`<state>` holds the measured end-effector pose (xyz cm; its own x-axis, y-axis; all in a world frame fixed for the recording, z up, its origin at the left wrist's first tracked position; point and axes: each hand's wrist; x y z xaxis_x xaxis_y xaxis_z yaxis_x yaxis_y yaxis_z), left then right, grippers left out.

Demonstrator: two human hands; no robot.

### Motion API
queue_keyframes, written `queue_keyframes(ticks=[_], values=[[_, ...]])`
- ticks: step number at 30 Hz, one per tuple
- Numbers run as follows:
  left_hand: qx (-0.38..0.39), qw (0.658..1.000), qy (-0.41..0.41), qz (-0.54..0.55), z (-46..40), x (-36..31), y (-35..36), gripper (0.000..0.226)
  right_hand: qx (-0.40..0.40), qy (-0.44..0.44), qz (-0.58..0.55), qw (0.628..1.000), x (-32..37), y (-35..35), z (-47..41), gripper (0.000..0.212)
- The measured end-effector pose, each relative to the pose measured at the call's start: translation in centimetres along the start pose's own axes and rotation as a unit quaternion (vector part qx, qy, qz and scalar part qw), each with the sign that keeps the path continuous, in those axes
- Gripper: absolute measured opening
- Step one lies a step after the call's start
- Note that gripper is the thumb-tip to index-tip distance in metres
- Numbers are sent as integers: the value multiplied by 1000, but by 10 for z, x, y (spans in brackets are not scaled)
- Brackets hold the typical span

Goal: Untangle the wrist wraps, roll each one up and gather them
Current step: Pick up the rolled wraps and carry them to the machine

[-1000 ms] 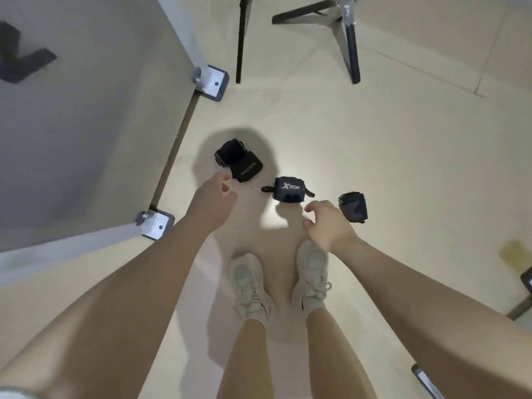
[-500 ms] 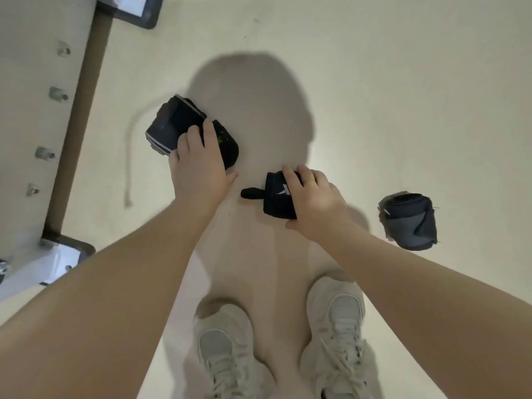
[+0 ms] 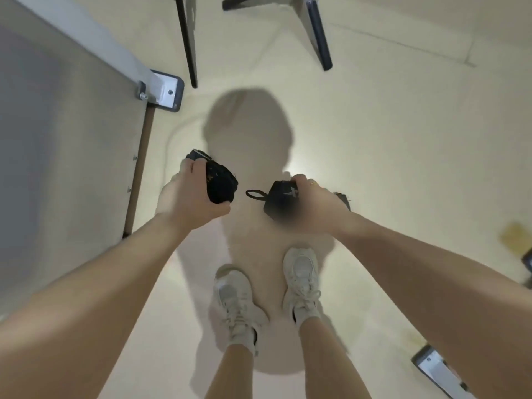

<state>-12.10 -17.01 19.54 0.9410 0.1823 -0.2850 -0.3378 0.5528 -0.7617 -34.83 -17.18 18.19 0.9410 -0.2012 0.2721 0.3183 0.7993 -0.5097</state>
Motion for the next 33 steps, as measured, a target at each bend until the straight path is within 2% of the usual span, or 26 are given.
queue_keyframes(ticks=[3,5,9,12,16,22,24,25,28,31,33], values=[[-17,997,-10,75,55,-36,-83,65,51,40,-131,989,10,-64,83,70],[-7,999,5,54,94,-61,-131,69,54,53,-176,982,17,-100,143,72],[-8,991,132,-4,166,-111,-200,66,2,61,-249,967,16,-136,251,72],[-6,980,201,-4,215,-139,-230,58,-42,81,-311,946,6,-135,325,71],[3,949,300,-97,278,-176,-239,67,-117,117,-410,897,-13,-89,412,79],[69,874,437,-198,374,-244,-198,72,-218,194,-555,779,-61,24,548,80],[92,841,483,-226,413,-278,-166,74,-258,223,-594,729,-94,60,602,81],[91,835,492,-229,423,-288,-158,74,-269,226,-603,716,-104,66,614,81],[104,789,560,-230,492,-336,-96,72,-310,255,-634,661,-156,115,692,86],[133,733,619,-249,568,-380,-20,73,-345,302,-613,644,-209,173,760,72],[156,684,659,-273,617,-406,31,71,-348,316,-614,634,-245,215,798,75]])
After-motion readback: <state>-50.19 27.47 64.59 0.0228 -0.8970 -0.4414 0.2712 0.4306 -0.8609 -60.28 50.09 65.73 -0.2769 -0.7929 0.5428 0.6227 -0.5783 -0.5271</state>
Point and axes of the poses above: each hand's wrist, its own z-axis away from the middle knuckle, its own y-axis out of the palm, x = y × z, and after that the axes turned 7 degrees about y, right-handed
